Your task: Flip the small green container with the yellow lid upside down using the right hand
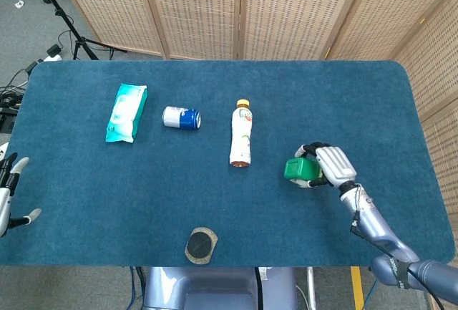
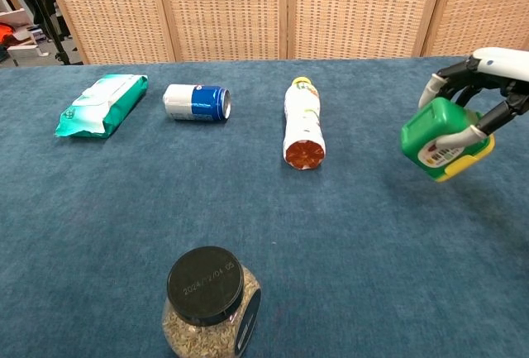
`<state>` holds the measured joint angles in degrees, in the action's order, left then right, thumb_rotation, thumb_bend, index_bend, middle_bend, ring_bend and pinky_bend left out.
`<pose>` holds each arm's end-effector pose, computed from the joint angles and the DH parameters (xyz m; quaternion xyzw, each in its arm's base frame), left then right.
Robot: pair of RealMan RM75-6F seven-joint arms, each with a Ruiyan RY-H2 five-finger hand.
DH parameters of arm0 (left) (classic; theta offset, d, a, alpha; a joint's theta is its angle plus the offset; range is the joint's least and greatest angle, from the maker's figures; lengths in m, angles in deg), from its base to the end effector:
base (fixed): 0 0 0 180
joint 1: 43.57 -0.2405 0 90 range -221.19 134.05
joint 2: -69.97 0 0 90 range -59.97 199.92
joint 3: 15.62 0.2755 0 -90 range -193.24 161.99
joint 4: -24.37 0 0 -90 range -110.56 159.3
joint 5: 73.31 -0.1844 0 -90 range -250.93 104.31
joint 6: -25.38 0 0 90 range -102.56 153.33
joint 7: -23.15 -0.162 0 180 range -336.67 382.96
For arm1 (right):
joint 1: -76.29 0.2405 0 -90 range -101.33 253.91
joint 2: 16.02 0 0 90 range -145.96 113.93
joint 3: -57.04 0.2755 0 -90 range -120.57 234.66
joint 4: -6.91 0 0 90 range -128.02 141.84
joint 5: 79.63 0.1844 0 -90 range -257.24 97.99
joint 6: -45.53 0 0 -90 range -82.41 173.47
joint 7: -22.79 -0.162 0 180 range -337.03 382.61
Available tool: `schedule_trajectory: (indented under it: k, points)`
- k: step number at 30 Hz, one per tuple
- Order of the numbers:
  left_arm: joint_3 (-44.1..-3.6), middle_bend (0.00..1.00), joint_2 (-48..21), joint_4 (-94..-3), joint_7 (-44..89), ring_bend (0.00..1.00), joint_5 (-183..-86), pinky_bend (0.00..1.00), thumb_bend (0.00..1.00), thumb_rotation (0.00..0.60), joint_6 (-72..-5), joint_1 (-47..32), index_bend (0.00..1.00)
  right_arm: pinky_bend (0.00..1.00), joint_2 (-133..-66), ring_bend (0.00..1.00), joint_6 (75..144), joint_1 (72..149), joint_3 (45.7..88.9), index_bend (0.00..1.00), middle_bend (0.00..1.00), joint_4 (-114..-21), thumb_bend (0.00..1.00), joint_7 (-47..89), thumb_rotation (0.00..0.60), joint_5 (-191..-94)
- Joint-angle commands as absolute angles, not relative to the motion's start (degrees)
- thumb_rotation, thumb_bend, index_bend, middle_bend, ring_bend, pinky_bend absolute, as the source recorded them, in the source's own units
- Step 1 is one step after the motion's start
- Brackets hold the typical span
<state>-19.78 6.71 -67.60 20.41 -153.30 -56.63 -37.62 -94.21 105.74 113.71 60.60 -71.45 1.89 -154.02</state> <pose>-0.3329 0.2083 0.1990 -0.5829 -0.3944 -0.3500 0.6183 -0.2324 -0.3677 0.0776 0.6391 -0.4972 0.4517 0.3746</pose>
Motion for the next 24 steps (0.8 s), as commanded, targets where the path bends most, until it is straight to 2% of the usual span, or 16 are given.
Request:
schedule_trajectory:
  k: [1, 6, 17, 20, 22, 24]
  points:
    - [-19.8, 0.00, 6.5, -67.7, 19.9, 0.00, -153.0, 0.00, 0.00, 0.600, -56.6, -37.6, 0.00, 0.29, -105.4, 0.30, 115.6, 108.5, 60.1, 0.56, 0.57, -53.2, 0.79, -24.8, 0.600, -165.9]
    - [-20.0, 0.00, 6.0, -67.6, 18.9, 0.00, -152.6, 0.00, 0.00, 0.600, -56.3, -37.4, 0.00, 0.29, -111.6, 0.30, 118.3, 107.7, 58.8, 0.57, 0.57, -41.6, 0.83, -31.4, 0.600, -168.7]
    - [-20.0, 0.00, 5.2, -67.6, 16.9, 0.00, -151.7, 0.00, 0.00, 0.600, -55.6, -36.9, 0.00, 0.29, -117.1, 0.29, 118.7, 106.7, 57.2, 0.57, 0.54, -30.6, 0.83, -37.4, 0.600, -170.4]
    - [-20.0, 0.00, 5.1, -67.6, 16.8, 0.00, -151.6, 0.00, 0.00, 0.600, -55.5, -36.9, 0.00, 0.29, -117.5, 0.20, 118.0, 106.8, 56.8, 0.53, 0.40, -29.2, 0.80, -38.0, 0.600, -170.7]
    - [-20.0, 0.00, 5.1, -67.6, 16.8, 0.00, -151.7, 0.00, 0.00, 0.600, -55.6, -36.9, 0.00, 0.29, -117.4, 0.12, 117.2, 107.0, 56.1, 0.45, 0.29, -28.5, 0.75, -38.7, 0.600, -171.2]
    - [-19.9, 0.00, 5.1, -67.5, 16.9, 0.00, -151.7, 0.00, 0.00, 0.600, -55.6, -37.0, 0.00, 0.24, -117.2, 0.04, 116.3, 107.0, 55.6, 0.28, 0.13, -28.0, 0.63, -39.5, 0.600, -171.4]
